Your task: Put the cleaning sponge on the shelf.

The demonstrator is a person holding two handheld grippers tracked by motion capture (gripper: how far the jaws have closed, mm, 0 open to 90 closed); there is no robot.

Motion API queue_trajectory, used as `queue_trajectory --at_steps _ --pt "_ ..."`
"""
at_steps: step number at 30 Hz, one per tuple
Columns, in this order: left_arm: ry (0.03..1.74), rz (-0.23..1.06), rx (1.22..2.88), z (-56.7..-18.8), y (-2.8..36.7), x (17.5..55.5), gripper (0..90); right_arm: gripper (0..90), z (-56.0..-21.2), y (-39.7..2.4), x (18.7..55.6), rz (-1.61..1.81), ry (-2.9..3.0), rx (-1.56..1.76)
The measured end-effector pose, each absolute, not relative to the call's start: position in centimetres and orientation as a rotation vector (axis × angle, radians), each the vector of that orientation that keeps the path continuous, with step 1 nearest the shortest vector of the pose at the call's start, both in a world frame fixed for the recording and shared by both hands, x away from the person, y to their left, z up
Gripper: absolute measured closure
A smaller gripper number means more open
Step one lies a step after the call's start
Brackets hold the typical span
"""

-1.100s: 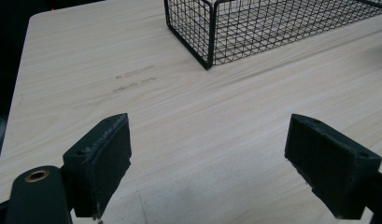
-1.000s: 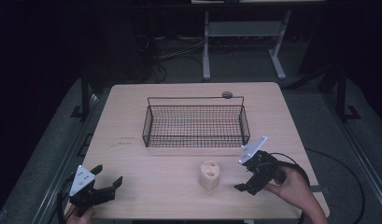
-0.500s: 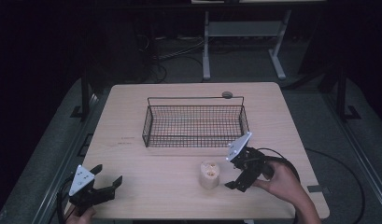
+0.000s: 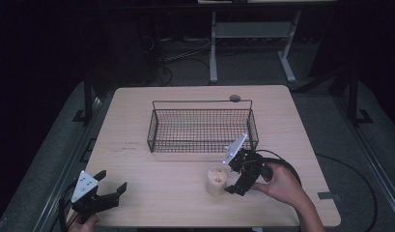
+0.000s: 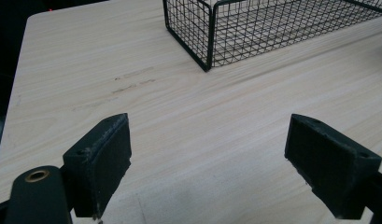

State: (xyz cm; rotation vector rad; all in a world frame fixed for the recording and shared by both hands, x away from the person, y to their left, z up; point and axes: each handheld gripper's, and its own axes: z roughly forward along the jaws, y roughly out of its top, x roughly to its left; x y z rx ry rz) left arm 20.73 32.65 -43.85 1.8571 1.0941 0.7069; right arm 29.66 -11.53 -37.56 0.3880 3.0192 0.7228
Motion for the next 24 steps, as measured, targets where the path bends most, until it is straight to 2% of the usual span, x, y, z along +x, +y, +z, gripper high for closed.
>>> queue_trajectory --at_steps 24 --pt "1.099 0.706 1.848 -43.8 32.8 20.7 13.8 14.5 -38.2 -8.7 31.1 0.672 3.081 0.362"
